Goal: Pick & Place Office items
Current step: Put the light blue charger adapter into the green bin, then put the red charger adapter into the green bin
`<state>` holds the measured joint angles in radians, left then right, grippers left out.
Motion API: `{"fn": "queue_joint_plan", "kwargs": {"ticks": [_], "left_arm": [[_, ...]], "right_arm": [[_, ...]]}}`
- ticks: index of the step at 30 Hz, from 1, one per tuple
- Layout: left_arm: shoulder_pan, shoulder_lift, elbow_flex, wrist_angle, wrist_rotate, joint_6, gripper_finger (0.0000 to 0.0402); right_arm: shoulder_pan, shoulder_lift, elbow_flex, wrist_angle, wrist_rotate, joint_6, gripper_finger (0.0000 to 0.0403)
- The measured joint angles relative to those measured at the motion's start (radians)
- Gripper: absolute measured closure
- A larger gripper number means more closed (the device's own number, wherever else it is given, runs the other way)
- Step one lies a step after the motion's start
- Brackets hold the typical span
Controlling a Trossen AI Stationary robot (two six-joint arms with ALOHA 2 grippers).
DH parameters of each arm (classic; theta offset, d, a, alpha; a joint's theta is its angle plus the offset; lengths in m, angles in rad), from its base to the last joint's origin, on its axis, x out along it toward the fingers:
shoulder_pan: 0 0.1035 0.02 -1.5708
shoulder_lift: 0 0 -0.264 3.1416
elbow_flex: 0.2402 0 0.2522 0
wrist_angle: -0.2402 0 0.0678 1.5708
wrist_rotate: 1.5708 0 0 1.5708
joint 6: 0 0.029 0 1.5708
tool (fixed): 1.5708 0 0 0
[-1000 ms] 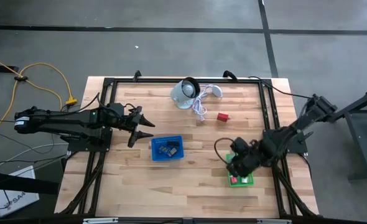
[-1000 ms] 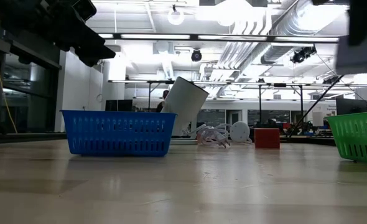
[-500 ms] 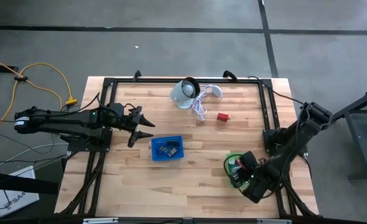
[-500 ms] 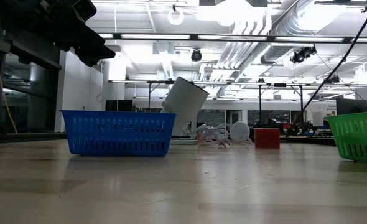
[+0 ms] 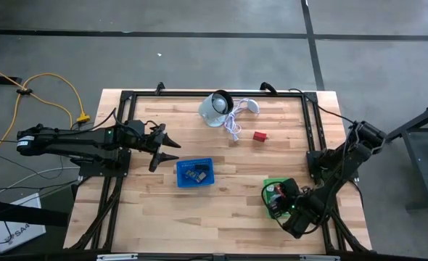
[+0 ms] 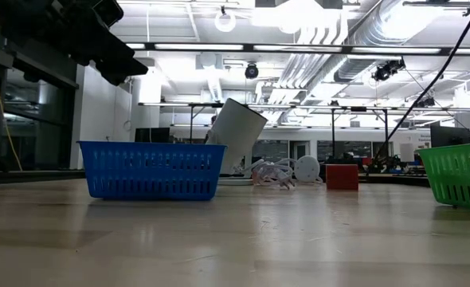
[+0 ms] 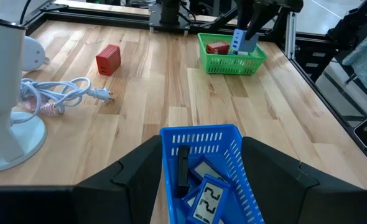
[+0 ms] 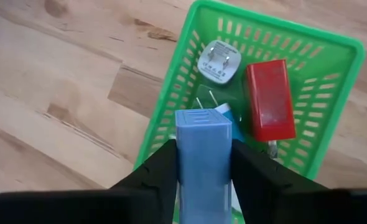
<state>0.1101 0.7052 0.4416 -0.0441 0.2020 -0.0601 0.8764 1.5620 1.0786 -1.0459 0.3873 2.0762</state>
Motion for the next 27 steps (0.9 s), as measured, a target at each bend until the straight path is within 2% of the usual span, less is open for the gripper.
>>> {"fn": "queue_joint_plan", "kwargs": {"ticks": [10,20,27], "left_arm": [[0.000,0.000,0.000,0.000,0.000,0.000,0.0190],[0.000,0.000,0.000,0.000,0.000,0.000,0.0190],[0.000,0.000,0.000,0.000,0.000,0.000,0.0190]], "right_arm": [[0.000,0.000,0.000,-0.006,0.004,0.000,0.0236],[0.000,0.000,0.000,-0.028,0.007,-0.003,0.0236],[-0.019,0.000,0.000,-0.049,0.058,-0.044,0.0236]]}}
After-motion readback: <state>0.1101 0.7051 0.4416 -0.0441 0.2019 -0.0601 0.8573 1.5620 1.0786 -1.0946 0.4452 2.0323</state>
